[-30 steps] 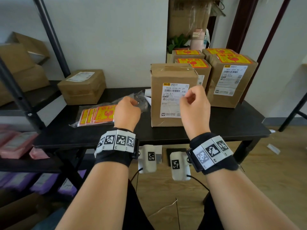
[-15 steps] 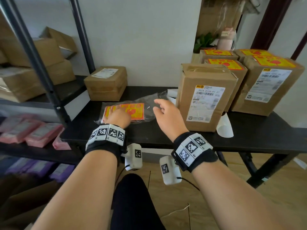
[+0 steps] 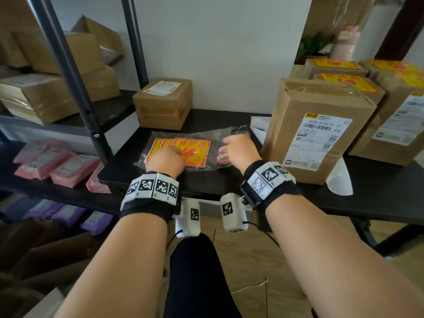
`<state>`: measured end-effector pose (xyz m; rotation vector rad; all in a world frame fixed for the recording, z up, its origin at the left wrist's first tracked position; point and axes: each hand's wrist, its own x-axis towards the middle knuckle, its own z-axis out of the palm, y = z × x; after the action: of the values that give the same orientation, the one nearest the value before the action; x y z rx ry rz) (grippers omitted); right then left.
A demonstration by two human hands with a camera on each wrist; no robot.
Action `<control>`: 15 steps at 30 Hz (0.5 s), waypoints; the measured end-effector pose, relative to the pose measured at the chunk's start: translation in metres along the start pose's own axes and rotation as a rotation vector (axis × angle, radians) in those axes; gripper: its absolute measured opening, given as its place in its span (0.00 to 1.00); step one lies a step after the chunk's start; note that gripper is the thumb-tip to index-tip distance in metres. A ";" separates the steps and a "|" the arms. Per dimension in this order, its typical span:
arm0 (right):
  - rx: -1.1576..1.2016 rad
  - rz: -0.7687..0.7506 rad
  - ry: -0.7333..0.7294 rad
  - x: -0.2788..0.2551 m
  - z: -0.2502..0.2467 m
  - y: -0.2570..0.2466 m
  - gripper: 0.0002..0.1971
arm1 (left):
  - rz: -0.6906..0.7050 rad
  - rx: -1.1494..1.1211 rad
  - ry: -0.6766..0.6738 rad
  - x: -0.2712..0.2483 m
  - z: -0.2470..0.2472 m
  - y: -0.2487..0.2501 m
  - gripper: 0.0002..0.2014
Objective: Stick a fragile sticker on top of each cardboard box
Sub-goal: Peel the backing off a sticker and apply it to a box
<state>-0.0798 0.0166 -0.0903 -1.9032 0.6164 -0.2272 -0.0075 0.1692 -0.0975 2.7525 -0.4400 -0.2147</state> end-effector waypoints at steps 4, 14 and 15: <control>0.048 0.083 -0.142 -0.004 0.007 -0.009 0.11 | 0.020 0.025 -0.010 -0.009 -0.007 -0.001 0.19; -0.146 0.267 -0.109 0.005 0.021 -0.029 0.08 | 0.031 0.111 -0.068 -0.016 -0.019 -0.001 0.23; -0.133 0.288 -0.126 0.005 0.021 -0.029 0.10 | 0.032 0.111 -0.064 -0.016 -0.018 -0.001 0.24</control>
<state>-0.0579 0.0397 -0.0739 -1.9107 0.8259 0.1208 -0.0189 0.1812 -0.0800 2.8507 -0.5275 -0.2790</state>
